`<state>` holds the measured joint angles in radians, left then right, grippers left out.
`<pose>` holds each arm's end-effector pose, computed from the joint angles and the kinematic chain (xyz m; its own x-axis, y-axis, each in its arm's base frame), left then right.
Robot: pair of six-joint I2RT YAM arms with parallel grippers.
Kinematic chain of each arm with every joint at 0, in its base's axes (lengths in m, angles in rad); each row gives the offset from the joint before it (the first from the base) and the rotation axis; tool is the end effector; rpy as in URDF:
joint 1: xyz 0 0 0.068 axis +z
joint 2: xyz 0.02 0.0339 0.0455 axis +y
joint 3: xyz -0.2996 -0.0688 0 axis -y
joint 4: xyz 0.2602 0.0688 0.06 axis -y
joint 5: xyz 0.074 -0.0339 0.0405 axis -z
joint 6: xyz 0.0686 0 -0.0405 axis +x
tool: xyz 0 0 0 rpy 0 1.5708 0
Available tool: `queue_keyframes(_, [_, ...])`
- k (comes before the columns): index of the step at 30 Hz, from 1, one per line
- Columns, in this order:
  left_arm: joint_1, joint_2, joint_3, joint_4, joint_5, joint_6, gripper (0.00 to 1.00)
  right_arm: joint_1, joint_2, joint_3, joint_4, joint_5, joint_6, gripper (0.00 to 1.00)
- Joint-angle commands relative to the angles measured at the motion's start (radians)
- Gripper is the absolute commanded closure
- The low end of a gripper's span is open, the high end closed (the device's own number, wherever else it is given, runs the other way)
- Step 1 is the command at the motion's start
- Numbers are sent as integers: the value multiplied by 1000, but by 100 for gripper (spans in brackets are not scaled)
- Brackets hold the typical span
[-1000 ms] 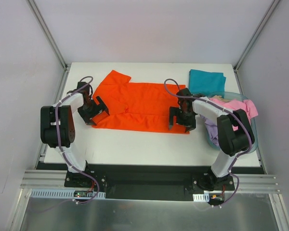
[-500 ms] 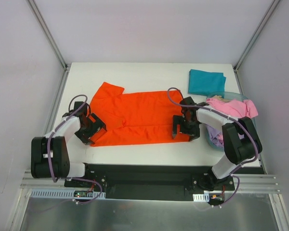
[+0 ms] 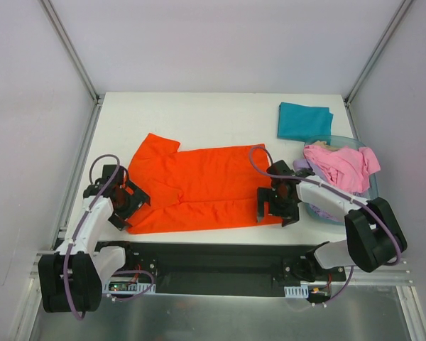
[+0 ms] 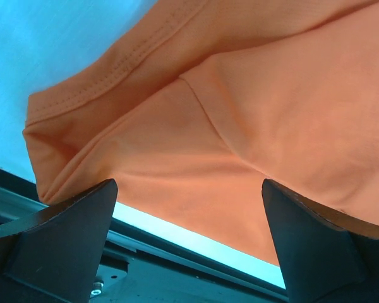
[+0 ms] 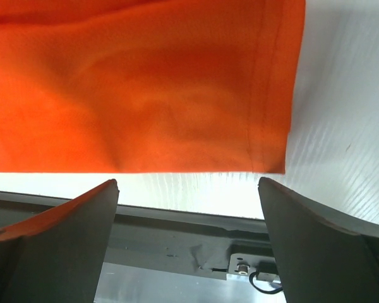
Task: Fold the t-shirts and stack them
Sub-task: Fold the flattened tshirt in 1/3 of the way, then grap the side of the flattened tshirt furthest away from the robot with both arms
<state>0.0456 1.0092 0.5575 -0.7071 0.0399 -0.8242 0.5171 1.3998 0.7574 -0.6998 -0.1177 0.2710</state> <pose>0.1778 0.0054 0.1769 -0.6000 -0.7616 -0.2451 -0.6920 0.6477 -0.3187 0.2094 0.1284 0.1625 -0.9534 -0.2364 -0.1877 -0.2687 0.9480 0.1709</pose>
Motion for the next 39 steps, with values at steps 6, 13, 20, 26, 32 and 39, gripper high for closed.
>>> queue_keyframes(6, [-4, -14, 241, -65, -34, 23, 1, 50, -62, -12, -40, -3, 73, 3])
queue_keyframes(13, [-4, 196, 467, -23, -60, 94, 1, 52, -157, 107, -75, 53, 37, 3])
queue_keyframes(20, [-3, 548, 810, 1, -64, 186, 2, 34, -61, 333, -72, 127, -27, 3])
queue_keyframes(26, [-3, 926, 1203, -20, -87, 319, 17, 14, 56, 431, -52, 127, -81, 3])
queue_keyframes(32, [-6, 1265, 1587, -63, -41, 428, 36, -38, 140, 468, -37, 52, -95, 3])
queue_keyframes(39, [-30, 1425, 1728, -74, -11, 491, 37, -72, 218, 496, -35, 23, -105, 3])
